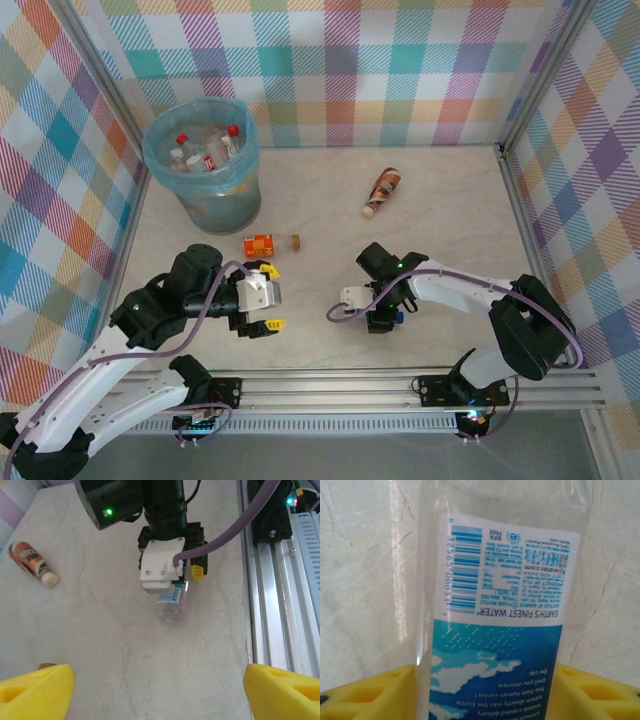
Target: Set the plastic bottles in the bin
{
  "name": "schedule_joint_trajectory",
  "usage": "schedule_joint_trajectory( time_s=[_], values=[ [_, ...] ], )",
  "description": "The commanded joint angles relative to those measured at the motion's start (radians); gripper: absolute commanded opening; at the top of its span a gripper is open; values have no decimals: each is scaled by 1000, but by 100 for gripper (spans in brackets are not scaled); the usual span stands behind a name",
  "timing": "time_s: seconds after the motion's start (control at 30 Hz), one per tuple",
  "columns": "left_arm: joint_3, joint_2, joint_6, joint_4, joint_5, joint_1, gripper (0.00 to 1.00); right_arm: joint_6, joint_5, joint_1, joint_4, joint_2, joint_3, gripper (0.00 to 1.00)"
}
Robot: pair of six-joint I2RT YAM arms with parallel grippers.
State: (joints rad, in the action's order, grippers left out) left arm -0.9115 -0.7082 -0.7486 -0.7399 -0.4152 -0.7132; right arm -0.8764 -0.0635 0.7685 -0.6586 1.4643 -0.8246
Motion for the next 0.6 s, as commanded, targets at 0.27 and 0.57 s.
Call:
schedule_joint_trajectory(
  time_s=[0.27,0.57],
  values=[
    [-31,51,277,281,143,-13,85,122,-142,0,73,-216,-40,59],
    [-244,-152,863,284,348,-13,84,377,-188,-11,326,-295,-113,55]
  ],
)
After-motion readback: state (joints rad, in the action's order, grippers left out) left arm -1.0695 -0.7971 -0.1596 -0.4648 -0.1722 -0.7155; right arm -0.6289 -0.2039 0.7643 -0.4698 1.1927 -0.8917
